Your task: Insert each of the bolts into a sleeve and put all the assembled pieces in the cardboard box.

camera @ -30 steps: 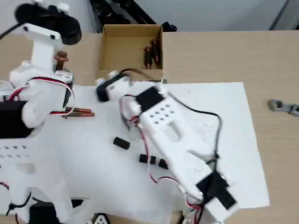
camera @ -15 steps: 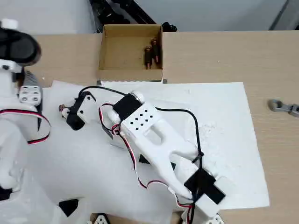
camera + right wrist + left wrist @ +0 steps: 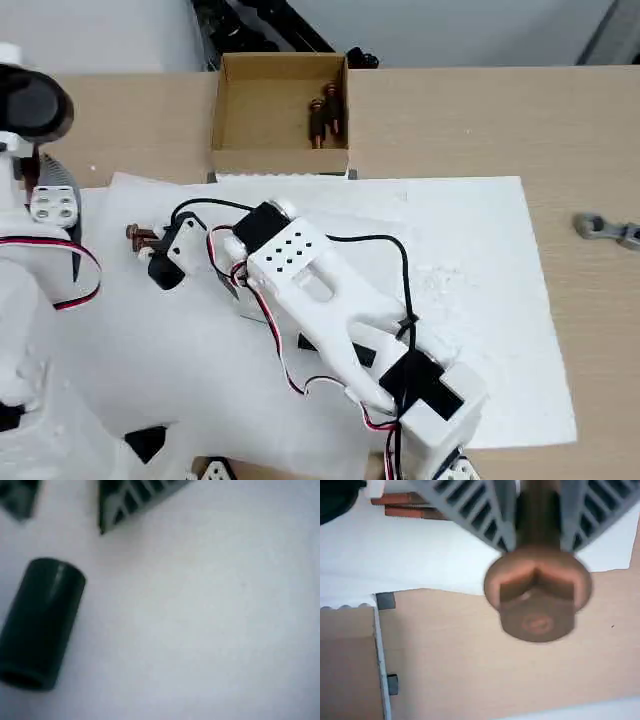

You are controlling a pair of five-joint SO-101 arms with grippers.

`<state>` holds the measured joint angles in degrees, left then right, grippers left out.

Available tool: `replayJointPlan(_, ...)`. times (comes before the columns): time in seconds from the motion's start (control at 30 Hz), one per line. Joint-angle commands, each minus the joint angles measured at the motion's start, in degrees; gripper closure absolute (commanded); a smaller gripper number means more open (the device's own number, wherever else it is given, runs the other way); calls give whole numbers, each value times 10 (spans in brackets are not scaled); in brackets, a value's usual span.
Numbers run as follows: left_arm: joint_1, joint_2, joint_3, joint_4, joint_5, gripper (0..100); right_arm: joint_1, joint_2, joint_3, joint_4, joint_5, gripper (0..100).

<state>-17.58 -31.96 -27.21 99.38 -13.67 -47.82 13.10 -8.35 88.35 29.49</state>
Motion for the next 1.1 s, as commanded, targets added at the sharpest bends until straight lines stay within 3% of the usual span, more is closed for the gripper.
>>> replayJointPlan(0.0,-3,-11,5,9,-1,995,-6,-2,-22,-7,6,813)
replayJointPlan(0.63,-3,-12,33,7,-1,995,-16,3,-21,-33,-37,808)
replayJointPlan(1.07,-3,-12,33,7,-1,994,-16,87,-22,-63,-37,808)
